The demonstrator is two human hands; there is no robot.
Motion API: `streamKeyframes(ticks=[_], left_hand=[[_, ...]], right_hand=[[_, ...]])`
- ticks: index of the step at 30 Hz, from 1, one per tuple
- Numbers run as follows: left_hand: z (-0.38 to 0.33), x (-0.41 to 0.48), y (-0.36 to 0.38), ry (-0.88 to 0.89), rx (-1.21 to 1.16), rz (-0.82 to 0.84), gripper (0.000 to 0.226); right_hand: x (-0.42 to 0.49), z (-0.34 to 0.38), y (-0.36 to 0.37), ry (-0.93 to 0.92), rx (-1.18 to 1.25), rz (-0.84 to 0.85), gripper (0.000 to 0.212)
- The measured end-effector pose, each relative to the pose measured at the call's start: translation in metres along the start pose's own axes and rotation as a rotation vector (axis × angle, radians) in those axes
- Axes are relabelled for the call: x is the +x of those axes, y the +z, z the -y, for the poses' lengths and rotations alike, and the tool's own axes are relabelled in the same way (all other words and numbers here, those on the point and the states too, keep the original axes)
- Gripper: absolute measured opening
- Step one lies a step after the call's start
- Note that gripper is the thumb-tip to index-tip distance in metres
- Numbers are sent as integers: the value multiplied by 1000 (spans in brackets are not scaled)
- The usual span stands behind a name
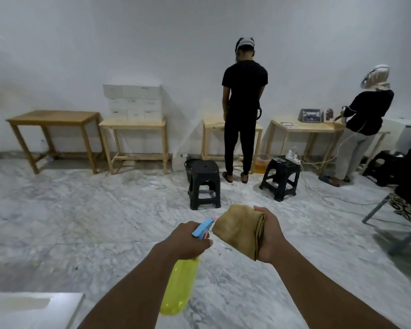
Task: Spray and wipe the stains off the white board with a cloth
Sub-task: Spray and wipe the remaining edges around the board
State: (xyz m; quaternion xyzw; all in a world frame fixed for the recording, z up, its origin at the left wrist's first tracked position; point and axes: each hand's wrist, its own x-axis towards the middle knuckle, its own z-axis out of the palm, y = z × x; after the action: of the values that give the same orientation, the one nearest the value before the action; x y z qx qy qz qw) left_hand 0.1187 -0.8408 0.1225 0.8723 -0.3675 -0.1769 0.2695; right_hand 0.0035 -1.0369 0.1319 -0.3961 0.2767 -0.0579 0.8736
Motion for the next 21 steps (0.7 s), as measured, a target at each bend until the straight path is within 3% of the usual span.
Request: streamKeyframes(ticks=[9, 21], left_hand=[[16, 103, -65, -156, 57, -176, 35], [197, 135, -190, -593, 29, -372, 29]], right_hand=[[173, 77, 63, 117, -92, 249, 59], [369, 22, 275, 371, -319, 593, 64]])
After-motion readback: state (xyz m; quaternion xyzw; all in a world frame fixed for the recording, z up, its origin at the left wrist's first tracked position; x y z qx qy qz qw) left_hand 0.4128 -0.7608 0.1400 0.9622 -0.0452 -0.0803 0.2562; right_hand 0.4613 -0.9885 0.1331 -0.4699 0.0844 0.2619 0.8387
